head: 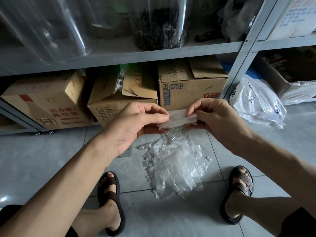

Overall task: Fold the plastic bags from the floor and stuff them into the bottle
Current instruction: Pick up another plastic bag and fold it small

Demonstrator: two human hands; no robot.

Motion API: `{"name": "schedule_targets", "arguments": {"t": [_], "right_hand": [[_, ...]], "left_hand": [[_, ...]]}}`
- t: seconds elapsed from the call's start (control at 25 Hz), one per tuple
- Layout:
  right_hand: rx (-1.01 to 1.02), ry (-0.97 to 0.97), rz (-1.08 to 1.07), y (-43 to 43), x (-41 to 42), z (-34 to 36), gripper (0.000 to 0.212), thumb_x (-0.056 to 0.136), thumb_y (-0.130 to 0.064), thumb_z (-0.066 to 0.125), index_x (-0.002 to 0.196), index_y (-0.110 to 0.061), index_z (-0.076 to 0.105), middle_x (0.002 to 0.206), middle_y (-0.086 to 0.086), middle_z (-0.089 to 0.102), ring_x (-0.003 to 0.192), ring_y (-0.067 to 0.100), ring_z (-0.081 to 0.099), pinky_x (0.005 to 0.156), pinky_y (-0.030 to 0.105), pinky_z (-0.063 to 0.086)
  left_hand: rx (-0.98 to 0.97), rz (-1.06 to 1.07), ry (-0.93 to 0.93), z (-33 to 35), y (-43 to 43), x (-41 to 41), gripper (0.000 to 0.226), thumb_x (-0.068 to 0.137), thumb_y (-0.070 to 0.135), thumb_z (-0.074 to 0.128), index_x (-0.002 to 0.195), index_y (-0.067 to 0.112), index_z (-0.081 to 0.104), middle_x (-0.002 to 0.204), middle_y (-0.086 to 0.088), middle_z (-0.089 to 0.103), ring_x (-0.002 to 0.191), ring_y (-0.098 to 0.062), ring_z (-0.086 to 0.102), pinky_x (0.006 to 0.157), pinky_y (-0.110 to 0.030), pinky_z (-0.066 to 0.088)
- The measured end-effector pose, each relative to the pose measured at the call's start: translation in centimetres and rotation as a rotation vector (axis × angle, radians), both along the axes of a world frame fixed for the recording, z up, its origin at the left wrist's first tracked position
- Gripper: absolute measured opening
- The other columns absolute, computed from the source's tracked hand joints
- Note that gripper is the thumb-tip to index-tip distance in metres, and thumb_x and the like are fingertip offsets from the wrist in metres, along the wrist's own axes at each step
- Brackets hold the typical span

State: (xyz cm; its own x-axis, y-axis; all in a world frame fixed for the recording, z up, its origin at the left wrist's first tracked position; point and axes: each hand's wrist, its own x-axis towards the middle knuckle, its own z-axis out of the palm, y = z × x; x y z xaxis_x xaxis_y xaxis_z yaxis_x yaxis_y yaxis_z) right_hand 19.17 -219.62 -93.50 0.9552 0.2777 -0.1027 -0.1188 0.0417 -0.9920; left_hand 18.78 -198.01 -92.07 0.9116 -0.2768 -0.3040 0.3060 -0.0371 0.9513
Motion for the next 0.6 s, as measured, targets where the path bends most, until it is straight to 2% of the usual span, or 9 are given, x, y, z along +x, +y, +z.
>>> {"name": "schedule_targets", "arguments": {"t": [0.08, 0.2, 0.28, 0.4, 0.48, 0.6], "right_hand": [[-0.002, 0.012, 0.002, 0.23, -0.07, 0.04, 0.032, 0.094, 0.015, 0.045, 0.076, -0.002, 0.064, 0.070, 0.007, 0.066, 0.064, 0.017, 0.068, 0.066, 0.024, 0.058], [0.055, 0.108, -0.023, 0.55, -0.05, 0.18, 0.032, 0.095, 0.013, 0.039, 0.074, -0.001, 0.059, 0.072, 0.009, 0.062, 0.065, 0.018, 0.066, 0.065, 0.028, 0.059], [0.103, 0.174, -0.032, 0.50, -0.01, 0.33, 0.029, 0.095, 0.007, 0.040, 0.075, -0.003, 0.058, 0.076, 0.012, 0.059, 0.070, 0.022, 0.065, 0.067, 0.034, 0.061], [0.066, 0.140, 0.081, 0.60, -0.36, 0.43, 0.007, 0.088, -0.009, 0.063, 0.083, -0.005, 0.065, 0.088, 0.016, 0.064, 0.080, 0.026, 0.066, 0.074, 0.035, 0.061], [-0.010, 0.079, 0.134, 0.68, -0.67, 0.30, 0.014, 0.074, -0.010, 0.074, 0.086, -0.006, 0.068, 0.086, 0.017, 0.068, 0.079, 0.025, 0.067, 0.076, 0.030, 0.060], [-0.084, 0.037, 0.110, 0.53, -0.55, 0.22, 0.024, 0.064, -0.007, 0.077, 0.087, -0.005, 0.068, 0.081, 0.019, 0.072, 0.074, 0.023, 0.071, 0.075, 0.025, 0.059]], "left_hand": [[0.037, 0.019, -0.054, -0.26, 0.05, 0.07, 0.012, 0.076, -0.001, 0.073, 0.087, 0.005, 0.075, 0.084, -0.010, 0.072, 0.073, -0.012, 0.067, 0.070, -0.023, 0.060], [0.145, 0.016, -0.174, -0.23, 0.31, 0.11, 0.015, 0.079, -0.004, 0.074, 0.088, 0.008, 0.077, 0.086, -0.013, 0.074, 0.075, -0.015, 0.067, 0.075, -0.023, 0.057], [0.224, 0.013, -0.248, -0.18, 0.33, 0.03, 0.017, 0.079, -0.001, 0.077, 0.087, 0.014, 0.078, 0.087, -0.012, 0.076, 0.078, -0.019, 0.070, 0.083, -0.029, 0.058], [0.311, -0.001, -0.318, -0.22, -0.07, -0.22, 0.018, 0.076, 0.005, 0.083, 0.087, 0.019, 0.079, 0.088, -0.011, 0.076, 0.085, -0.032, 0.071, 0.090, -0.048, 0.056], [0.331, -0.009, -0.343, -0.23, -0.23, -0.23, 0.021, 0.074, 0.006, 0.085, 0.089, 0.020, 0.078, 0.090, -0.016, 0.075, 0.089, -0.043, 0.068, 0.091, -0.059, 0.053], [0.310, 0.008, -0.315, -0.11, -0.03, -0.04, 0.025, 0.072, 0.002, 0.084, 0.089, 0.019, 0.078, 0.091, -0.012, 0.076, 0.092, -0.038, 0.071, 0.092, -0.057, 0.054]]}}
